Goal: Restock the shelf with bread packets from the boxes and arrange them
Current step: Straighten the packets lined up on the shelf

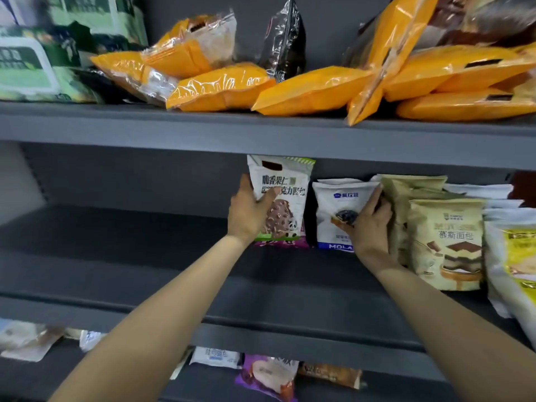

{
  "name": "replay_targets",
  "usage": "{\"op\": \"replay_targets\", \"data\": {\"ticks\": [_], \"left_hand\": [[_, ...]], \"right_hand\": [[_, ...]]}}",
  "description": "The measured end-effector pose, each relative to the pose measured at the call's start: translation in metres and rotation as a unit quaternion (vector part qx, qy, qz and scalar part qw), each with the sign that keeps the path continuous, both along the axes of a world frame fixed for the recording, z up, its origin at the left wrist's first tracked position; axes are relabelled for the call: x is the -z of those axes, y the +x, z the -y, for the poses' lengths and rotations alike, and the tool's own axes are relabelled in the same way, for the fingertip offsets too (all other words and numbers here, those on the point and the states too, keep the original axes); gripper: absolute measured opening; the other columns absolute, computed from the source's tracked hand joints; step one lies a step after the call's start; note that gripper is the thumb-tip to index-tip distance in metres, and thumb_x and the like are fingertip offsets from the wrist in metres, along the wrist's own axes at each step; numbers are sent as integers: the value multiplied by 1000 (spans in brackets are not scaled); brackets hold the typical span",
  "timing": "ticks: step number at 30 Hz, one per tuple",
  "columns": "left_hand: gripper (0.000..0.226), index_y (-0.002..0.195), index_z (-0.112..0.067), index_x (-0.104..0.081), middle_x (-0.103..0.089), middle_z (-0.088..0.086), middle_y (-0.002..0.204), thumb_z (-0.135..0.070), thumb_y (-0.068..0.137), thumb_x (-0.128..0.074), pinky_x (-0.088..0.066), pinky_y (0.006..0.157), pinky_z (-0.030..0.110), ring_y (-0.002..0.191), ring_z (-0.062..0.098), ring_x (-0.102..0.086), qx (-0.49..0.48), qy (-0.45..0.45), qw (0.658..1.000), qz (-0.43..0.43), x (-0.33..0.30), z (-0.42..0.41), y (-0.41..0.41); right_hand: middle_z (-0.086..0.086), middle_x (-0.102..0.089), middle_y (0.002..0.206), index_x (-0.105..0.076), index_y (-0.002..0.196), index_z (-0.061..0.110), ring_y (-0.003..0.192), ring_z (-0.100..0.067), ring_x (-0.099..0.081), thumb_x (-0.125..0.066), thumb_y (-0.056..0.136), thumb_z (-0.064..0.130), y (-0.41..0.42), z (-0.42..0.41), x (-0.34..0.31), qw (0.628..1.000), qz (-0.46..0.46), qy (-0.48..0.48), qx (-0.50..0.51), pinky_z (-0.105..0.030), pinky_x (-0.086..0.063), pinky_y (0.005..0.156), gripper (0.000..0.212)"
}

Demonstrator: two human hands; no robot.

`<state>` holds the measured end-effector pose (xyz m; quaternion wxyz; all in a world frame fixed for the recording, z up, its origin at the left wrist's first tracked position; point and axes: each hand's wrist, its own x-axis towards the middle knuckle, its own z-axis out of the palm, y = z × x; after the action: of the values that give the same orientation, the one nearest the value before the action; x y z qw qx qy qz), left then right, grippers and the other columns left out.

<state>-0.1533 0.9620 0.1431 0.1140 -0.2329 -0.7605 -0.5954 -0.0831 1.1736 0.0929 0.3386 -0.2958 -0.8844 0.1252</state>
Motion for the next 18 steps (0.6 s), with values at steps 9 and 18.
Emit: {"op": "replay_targets", "data": {"ticks": [9, 18], "left_hand": [[45, 129, -16, -52, -66, -2, 120, -27, 87, -66, -50, 97, 40, 110, 15, -63, 83, 97, 989, 69, 13, 22, -9], [30, 113, -10, -61, -69, 5, 108, -22, 86, -68, -53, 92, 42, 102, 23, -66, -66, 108, 987, 103, 26, 90, -66]], "right_hand": [[-18, -33, 143, -42, 139, 12, 131, -34, -33, -58, 82, -3, -7, 51, -10, 986, -22, 82, -142, -40, -39, 100, 61], [-7, -13, 153, -12, 151, 25, 141, -26, -15, -65, 85, 34, -49, 104, -14, 951, 115, 134, -255, -32, -19, 115, 85]]}}
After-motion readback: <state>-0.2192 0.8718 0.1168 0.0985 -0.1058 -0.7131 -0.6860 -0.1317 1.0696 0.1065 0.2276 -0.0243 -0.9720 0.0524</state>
